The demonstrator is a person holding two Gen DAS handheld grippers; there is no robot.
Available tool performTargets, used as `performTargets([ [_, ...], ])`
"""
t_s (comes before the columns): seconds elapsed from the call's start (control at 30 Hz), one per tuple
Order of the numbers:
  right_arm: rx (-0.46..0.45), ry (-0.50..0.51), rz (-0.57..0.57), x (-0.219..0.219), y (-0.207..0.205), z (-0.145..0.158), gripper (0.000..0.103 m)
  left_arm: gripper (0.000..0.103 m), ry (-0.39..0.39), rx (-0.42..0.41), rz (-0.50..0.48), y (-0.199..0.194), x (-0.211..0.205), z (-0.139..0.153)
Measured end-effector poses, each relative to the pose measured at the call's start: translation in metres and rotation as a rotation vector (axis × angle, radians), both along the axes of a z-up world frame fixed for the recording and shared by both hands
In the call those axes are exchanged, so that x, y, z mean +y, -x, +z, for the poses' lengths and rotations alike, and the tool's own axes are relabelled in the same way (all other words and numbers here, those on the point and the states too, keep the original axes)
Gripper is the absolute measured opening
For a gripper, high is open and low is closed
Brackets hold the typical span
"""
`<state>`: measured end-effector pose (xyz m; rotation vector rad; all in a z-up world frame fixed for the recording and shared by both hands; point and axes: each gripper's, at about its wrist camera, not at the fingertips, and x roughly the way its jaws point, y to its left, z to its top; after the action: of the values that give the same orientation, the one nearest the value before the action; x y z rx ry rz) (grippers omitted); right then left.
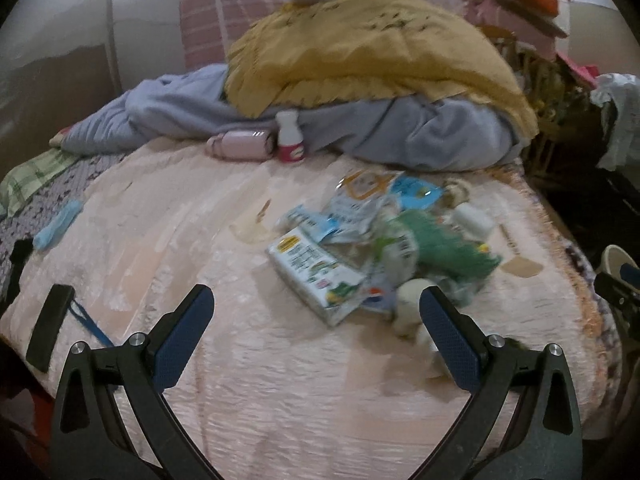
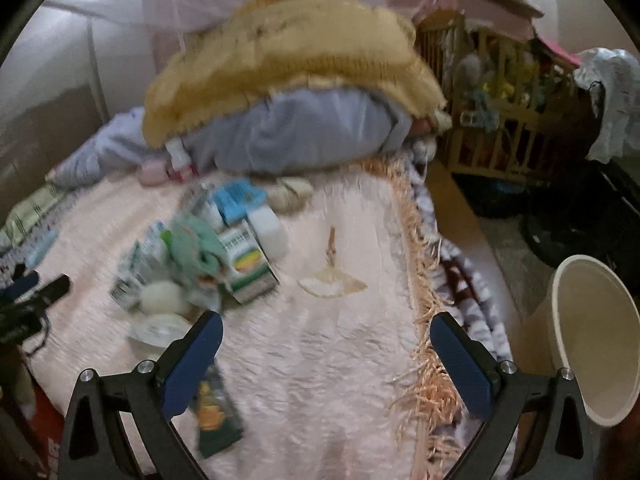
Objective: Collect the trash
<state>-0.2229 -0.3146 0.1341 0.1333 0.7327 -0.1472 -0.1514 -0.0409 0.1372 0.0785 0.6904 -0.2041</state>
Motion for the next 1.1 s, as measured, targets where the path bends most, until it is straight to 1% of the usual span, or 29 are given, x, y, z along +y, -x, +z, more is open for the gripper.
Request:
performTargets([
  [0.13,-0.065,0.014,0.004,0.014,0.014,0.021,0.103,0.102,0.02,-0.02,-0.016,0.009,-0.013,0.01],
  [0.27,-0.12,0.02,0.009,0.025,0.021,0.035,0.103,0.102,0.029,-0.042,-0.031,0.018,-0.019,0.018],
  [0.43,-0.155,0.036,0.017,0.037,0.027,0.044,0.103,0.102,0.033,-0.073,-0.04,0.026,-0.025,0.025],
  [0.8,-0.194,0.028,0.014,0.043,0.033,0.052,0.103,0.102,0.034,-0.1,-0.043,0.033,-0.029,0.029],
  [1.1,-0.188,0.028,0.012,0.041,0.033,0.051,0.103,0.102,0.035,-0.099,-0.043,0.032,-0.029,0.029],
])
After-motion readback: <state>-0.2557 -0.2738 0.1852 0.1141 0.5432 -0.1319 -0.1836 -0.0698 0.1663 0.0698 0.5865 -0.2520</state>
